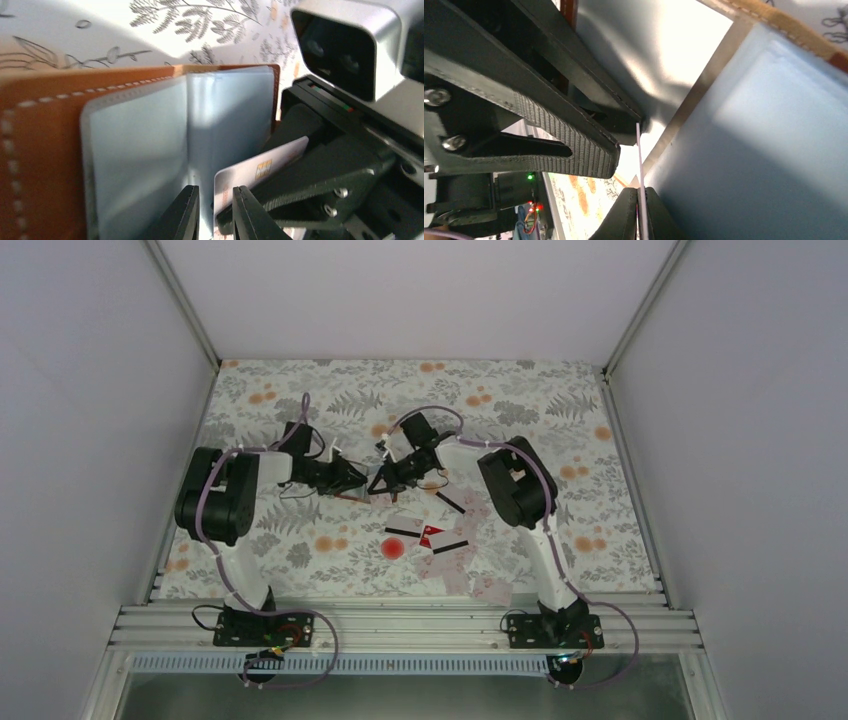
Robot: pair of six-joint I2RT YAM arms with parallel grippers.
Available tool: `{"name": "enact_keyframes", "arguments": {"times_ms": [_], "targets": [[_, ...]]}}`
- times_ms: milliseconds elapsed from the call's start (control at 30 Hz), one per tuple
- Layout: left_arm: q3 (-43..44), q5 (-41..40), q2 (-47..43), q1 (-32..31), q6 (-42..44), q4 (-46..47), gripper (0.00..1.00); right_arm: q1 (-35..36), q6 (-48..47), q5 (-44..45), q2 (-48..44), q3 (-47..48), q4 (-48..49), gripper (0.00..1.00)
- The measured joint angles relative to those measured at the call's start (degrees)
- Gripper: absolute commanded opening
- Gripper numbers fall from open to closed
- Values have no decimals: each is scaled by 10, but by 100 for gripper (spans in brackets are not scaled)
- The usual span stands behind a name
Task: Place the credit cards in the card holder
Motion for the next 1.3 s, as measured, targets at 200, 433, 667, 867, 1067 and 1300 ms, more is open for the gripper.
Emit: {"name": "enact_keyframes", "arguments": {"times_ms": [200,433,667,867,1067,1300], "targets": [[-10,79,40,17,19,43,19,-19,-5,-52,0,0,1,4],[-21,136,55,23,11,94,19,-23,-30,-122,4,21,-3,4],[-21,148,52,27,-2,124,18,-25,-36,-135,25,41,-16,4],[-38,155,44,47,-16,151,18,-37,-35,-135,27,22,-13,4],[-41,167,44,54,-24,170,19,-52,-40,-143,28,13,-20,4],[-36,181,44,39,-24,174,19,-52,-41,-160,54,43,-22,4]]}}
